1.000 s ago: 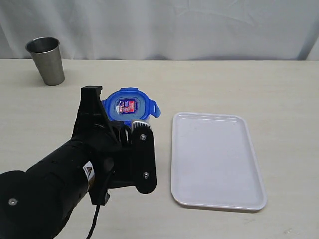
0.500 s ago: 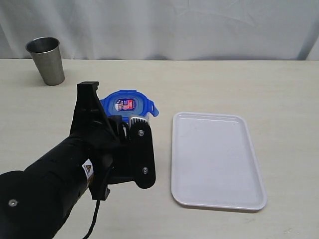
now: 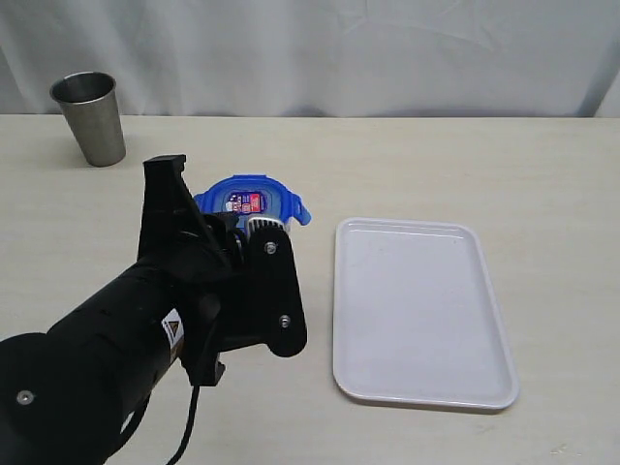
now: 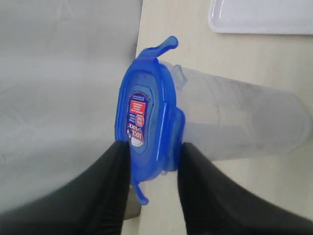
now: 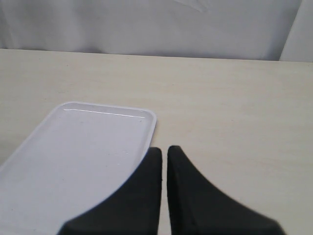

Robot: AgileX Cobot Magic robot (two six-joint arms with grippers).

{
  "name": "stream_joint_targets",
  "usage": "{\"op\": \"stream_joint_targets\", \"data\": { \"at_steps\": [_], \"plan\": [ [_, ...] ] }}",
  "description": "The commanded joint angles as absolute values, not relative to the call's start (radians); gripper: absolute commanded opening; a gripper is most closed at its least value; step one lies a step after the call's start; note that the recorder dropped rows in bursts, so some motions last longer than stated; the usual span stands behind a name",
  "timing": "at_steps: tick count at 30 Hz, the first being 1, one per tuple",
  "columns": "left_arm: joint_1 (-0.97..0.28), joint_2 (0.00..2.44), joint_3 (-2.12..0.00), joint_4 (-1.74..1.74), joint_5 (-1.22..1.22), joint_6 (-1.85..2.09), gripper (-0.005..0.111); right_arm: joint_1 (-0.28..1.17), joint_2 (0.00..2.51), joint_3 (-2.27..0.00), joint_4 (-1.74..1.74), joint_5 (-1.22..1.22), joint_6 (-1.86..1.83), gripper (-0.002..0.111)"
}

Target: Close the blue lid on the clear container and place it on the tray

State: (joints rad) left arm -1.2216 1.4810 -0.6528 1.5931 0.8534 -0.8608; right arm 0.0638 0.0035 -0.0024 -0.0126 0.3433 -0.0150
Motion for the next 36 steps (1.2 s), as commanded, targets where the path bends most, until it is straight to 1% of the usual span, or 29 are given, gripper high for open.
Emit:
{"op": "stream_joint_targets", "data": {
  "at_steps": [1,11,18,22,26,27,29,32,33,35,36],
  "plan": [
    [-1.232,1.475,-0.652,1.594,0.859,-0.910,0.049,0.061,0.000,0.000,-0.011,0.341,-0.011,0.004],
    [-1.234,1.475,-0.652,1.523,0.821,-0.910,0.050,0.061,0.000,0.000,-0.011,0.341,-0.011,0.004],
    [-1.234,1.473,-0.652,1.499,0.937,-0.905,0.050,0.061,0.000,0.000,-0.011,0.341,-0.011,0.004],
    [-1.285,1.458,-0.652,1.448,0.914,-0.905,0.050,0.061,0.000,0.000,-0.011,0.341,-0.011,0.004],
    [-1.353,1.432,-0.652,1.390,0.963,-0.937,0.049,0.061,0.000,0.000,-0.011,0.341,-0.011,0.004],
    [-1.363,1.422,-0.652,1.390,0.999,-0.976,0.047,0.061,0.000,0.000,-0.011,0.341,-0.011,0.004],
    [-1.361,1.396,-0.652,1.390,1.071,-1.050,0.039,0.061,0.000,0.000,-0.011,0.341,-0.011,0.004],
    [-1.361,1.338,-0.652,1.390,1.138,-1.105,0.023,0.061,0.000,0.000,-0.011,0.341,-0.011,0.004],
    [-1.358,1.313,-0.652,1.386,1.141,-1.109,0.015,0.061,0.000,0.000,-0.011,0.341,-0.011,0.004],
    [-1.308,1.265,-0.668,1.347,1.096,-1.132,-0.001,0.061,0.000,0.000,-0.011,0.341,-0.011,0.004],
    [-1.258,1.232,-0.683,1.304,1.029,-1.128,0.000,0.061,0.000,0.000,-0.011,0.341,-0.011,0.004]
  ]
}}
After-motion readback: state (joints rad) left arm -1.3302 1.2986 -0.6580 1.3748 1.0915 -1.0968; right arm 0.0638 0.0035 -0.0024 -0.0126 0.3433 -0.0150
